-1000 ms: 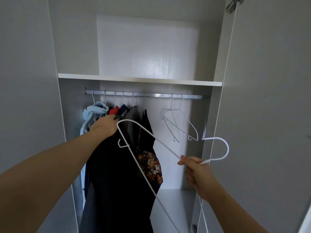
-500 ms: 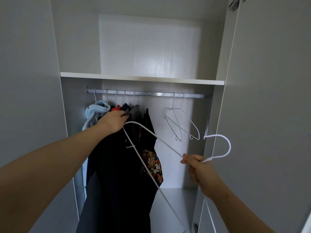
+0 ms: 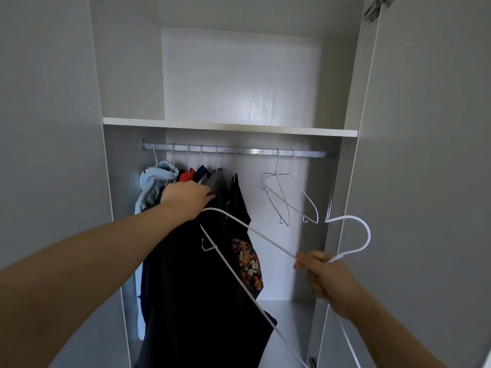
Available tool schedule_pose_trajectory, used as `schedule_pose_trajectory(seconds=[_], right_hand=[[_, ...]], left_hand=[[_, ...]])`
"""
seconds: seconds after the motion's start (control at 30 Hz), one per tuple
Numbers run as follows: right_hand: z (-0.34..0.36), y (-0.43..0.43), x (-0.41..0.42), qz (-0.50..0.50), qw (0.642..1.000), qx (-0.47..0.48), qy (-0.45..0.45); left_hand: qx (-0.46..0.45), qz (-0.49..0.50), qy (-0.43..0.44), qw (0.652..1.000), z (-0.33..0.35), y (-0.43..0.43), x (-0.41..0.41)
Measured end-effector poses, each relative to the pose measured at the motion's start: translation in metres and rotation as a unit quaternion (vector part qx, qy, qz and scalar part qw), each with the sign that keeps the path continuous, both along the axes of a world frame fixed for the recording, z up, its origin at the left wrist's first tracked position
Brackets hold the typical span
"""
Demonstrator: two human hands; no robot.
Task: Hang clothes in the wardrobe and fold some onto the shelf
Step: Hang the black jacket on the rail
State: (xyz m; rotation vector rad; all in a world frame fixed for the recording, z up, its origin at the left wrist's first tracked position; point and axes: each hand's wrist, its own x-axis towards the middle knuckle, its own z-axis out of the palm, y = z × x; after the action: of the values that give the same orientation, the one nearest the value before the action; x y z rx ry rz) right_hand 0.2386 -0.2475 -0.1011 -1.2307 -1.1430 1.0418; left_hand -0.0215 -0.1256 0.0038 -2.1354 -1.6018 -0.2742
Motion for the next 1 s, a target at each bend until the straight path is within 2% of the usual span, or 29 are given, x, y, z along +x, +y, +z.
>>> schedule_pose_trajectory(seconds=[0.07, 0.13, 0.33, 0.4, 0.5, 0.6, 0.67, 0.8, 0.87, 0.9, 1.0], right_hand=[[0.003, -0.002, 0.002, 0.007, 1.000, -0.007, -0.022], [0.007, -0.004, 0.004, 0.013, 0.999, -0.010, -0.036], [0.019, -0.003, -0.001, 0.026, 0.996, -0.034, -0.080], [0.020, -0.001, -0.008, 0.026, 0.992, -0.043, -0.113], [0.019, 0.005, -0.022, -0.002, 0.991, -0.045, -0.126], [0.016, 0.013, -0.038, -0.048, 0.993, -0.032, -0.106], [0.015, 0.017, -0.049, -0.080, 0.994, -0.030, -0.068], [0.011, 0.027, -0.062, -0.130, 0.991, -0.018, -0.020], [0.009, 0.032, -0.069, -0.135, 0.990, -0.004, -0.025], [0.009, 0.034, -0.071, -0.138, 0.990, 0.005, -0.022], [0.007, 0.038, -0.066, -0.187, 0.982, -0.007, -0.029]], left_hand=[[-0.036, -0.013, -0.079, 0.996, -0.001, 0.001, -0.001], [-0.055, -0.030, -0.123, 0.990, 0.000, 0.002, -0.003], [-0.029, -0.162, -0.013, 0.986, 0.002, -0.006, 0.012], [-0.016, -0.205, -0.048, 0.977, -0.002, -0.010, 0.022], [-0.028, -0.267, -0.150, 0.951, -0.007, -0.014, 0.035], [-0.064, -0.282, -0.287, 0.913, -0.008, -0.019, 0.043], [-0.109, -0.259, -0.401, 0.872, -0.008, -0.025, 0.047], [-0.241, -0.233, -0.590, 0.734, -0.017, -0.046, 0.065], [-0.295, -0.234, -0.625, 0.684, -0.025, -0.059, 0.077], [-0.316, -0.237, -0.623, 0.675, -0.029, -0.063, 0.082], [-0.375, -0.253, -0.579, 0.678, -0.031, -0.069, 0.082]])
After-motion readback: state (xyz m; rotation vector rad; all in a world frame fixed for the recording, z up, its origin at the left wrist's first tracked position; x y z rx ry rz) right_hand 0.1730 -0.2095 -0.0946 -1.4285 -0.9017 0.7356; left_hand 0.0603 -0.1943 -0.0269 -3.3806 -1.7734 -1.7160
